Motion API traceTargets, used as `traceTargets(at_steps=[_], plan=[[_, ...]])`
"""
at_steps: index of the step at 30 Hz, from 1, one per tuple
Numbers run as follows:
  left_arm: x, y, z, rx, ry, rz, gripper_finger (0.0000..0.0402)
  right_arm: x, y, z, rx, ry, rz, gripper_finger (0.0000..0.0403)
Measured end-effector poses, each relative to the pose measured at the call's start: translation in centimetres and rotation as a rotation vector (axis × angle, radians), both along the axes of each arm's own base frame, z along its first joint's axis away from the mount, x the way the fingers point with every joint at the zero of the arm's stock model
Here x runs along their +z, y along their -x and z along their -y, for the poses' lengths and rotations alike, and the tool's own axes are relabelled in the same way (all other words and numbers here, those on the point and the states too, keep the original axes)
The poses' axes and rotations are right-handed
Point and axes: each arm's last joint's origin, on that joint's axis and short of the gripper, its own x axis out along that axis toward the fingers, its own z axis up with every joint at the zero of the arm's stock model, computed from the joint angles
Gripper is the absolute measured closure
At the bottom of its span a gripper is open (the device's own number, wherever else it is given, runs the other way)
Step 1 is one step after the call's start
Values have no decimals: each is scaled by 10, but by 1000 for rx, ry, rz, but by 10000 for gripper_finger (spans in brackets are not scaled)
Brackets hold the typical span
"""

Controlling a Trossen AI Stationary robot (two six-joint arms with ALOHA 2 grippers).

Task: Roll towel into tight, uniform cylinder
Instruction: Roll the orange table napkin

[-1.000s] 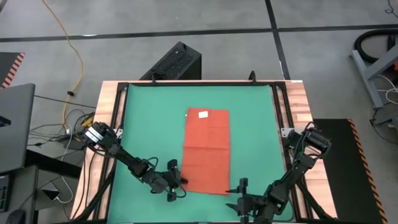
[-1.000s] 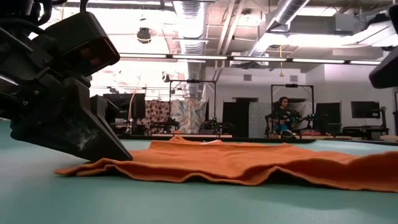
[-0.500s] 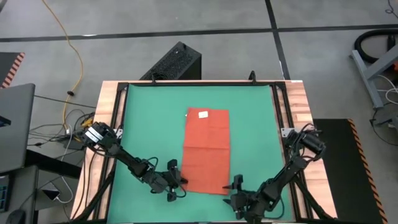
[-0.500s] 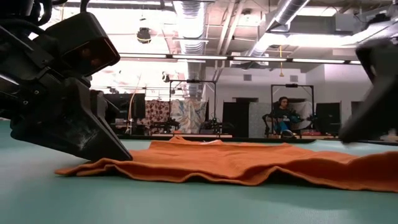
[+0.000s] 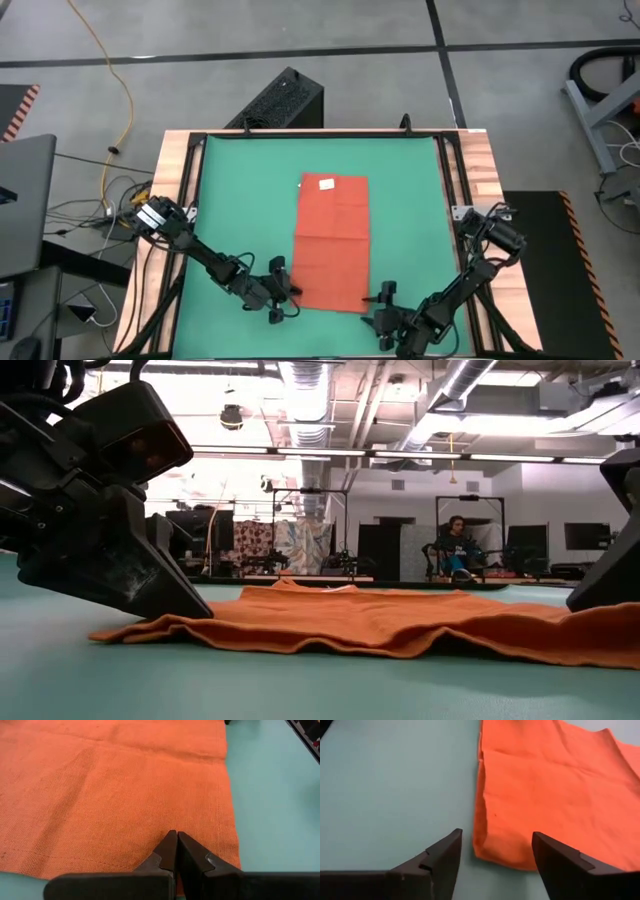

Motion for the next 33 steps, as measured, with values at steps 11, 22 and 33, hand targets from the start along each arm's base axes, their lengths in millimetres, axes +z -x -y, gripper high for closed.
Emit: traceTargets(at_steps=[11, 22, 33], plan=[[0, 0, 0, 5, 5, -5, 401, -2, -1, 2, 10, 11, -23, 269], [0, 0, 0, -8, 18, -11, 401, 1, 0, -2, 22, -9, -7, 391], [10, 0, 7, -72, 38, 53, 401, 17, -9, -13, -14, -83, -3, 396]])
